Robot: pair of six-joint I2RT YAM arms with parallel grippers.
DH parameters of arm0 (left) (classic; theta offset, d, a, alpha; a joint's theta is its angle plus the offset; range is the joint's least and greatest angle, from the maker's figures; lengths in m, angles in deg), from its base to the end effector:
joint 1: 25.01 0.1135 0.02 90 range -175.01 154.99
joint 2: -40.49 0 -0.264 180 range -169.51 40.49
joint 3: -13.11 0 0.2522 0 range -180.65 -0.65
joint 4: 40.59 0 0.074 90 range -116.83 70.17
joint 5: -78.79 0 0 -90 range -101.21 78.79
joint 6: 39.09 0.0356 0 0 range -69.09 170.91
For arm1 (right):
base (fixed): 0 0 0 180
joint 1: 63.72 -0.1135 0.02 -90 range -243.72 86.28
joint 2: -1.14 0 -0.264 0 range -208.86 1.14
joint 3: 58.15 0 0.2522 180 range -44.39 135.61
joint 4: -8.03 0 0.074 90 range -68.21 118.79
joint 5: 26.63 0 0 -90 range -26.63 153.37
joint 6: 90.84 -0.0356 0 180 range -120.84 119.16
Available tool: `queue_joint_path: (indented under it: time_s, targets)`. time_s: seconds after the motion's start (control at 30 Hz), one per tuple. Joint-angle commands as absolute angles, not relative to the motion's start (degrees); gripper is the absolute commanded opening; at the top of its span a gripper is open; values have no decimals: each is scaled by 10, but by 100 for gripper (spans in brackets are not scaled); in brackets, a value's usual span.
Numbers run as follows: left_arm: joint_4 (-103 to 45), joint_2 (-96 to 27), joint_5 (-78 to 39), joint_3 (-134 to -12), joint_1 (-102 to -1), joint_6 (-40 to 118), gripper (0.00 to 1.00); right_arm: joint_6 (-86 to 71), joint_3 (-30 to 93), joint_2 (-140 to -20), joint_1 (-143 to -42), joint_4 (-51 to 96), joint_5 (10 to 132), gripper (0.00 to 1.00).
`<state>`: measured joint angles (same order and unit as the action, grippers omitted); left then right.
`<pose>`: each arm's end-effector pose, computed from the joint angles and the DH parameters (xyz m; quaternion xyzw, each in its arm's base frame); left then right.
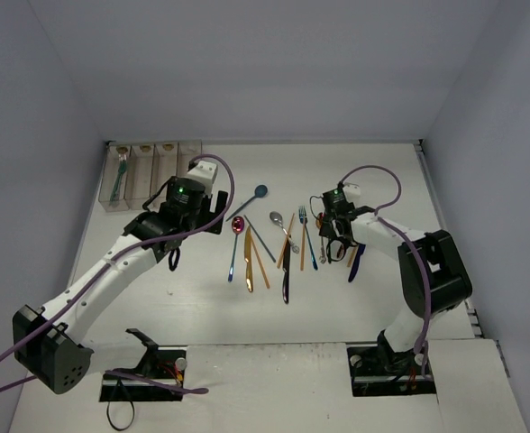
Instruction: Sort the eating utensils into containers
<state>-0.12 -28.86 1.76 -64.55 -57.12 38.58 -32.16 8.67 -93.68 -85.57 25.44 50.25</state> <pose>0.2316 -0.1359 0.3391 0.0956 0.8662 -0.0902 0.4822 0.3197 0.1195 0.1808 0.1191 0.9125 0.0741 0.3843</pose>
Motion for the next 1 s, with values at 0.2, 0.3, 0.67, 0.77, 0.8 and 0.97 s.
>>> queue_joint_path:
  time_s: [0.2, 0.3, 0.67, 0.77, 0.8, 0.97]
  targets:
    - [-33, -277, 7, -650, -566, 400, 82, -313, 120, -983, -858, 224, 477, 34]
    - [-33, -278, 8, -649, -565, 400, 82, -310, 122, -995, -857, 224, 475, 30]
    - [-38, -287, -3, -646, -565, 402, 82, -307, 130, -1014, -851, 201, 455, 1]
    - [-46, -288, -21, -644, -565, 401, 82, -294, 134, -982, -851, 201, 447, 0]
    - [-48, -289, -28, -644, -565, 400, 82, -290, 135, -970, -852, 201, 446, 0]
    - [-71, -286, -79, -643, -566, 375, 82, -258, 142, -886, -866, 200, 441, 0]
